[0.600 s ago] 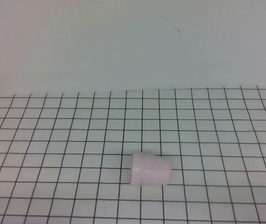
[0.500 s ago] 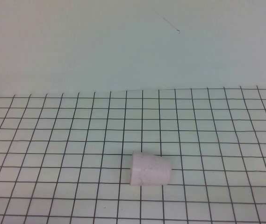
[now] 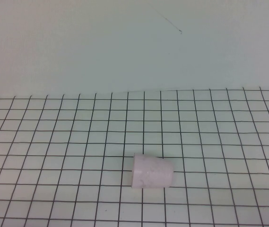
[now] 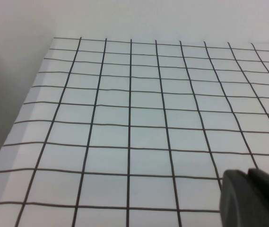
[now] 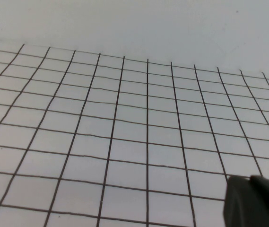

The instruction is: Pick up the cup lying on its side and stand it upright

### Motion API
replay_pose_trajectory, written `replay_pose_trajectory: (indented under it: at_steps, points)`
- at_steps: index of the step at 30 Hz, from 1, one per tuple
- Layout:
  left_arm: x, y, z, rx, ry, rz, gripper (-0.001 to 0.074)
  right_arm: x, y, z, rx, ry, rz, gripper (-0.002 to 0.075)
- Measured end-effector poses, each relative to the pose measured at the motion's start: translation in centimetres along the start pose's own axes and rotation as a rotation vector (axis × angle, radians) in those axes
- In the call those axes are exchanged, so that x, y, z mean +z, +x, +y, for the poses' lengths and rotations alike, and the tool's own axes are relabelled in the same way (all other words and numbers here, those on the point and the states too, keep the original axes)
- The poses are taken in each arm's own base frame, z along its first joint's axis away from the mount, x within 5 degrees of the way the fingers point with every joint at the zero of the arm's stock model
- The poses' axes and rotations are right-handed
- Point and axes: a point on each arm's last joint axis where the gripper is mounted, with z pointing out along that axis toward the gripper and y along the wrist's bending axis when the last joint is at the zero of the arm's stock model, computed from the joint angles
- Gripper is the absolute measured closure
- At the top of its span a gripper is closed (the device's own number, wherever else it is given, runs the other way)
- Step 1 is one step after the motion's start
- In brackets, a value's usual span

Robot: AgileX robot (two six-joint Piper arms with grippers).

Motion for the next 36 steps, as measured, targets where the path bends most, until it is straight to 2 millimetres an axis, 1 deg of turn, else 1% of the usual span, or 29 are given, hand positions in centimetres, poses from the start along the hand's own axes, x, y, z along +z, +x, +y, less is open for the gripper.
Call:
replay_pose_trajectory:
  at_steps: [28,32,36]
  points:
    - [0.0,-0.1,0.0,0.019,-0.005,-0.014,0.0734,0.0,0.0,0.0,0.002,0.0,0.0,0.0729]
    - [0.0,-0.7,0.0,0.019,-0.001,-0.078,0.0735,0.0,0.0,0.0,0.002,0.0,0.0,0.0729]
    - [-0.2,-2.0,-0.1,0.027,0.005,-0.223,0.0735,0.0,0.0,0.0,0.002,0.0,0.0,0.0729]
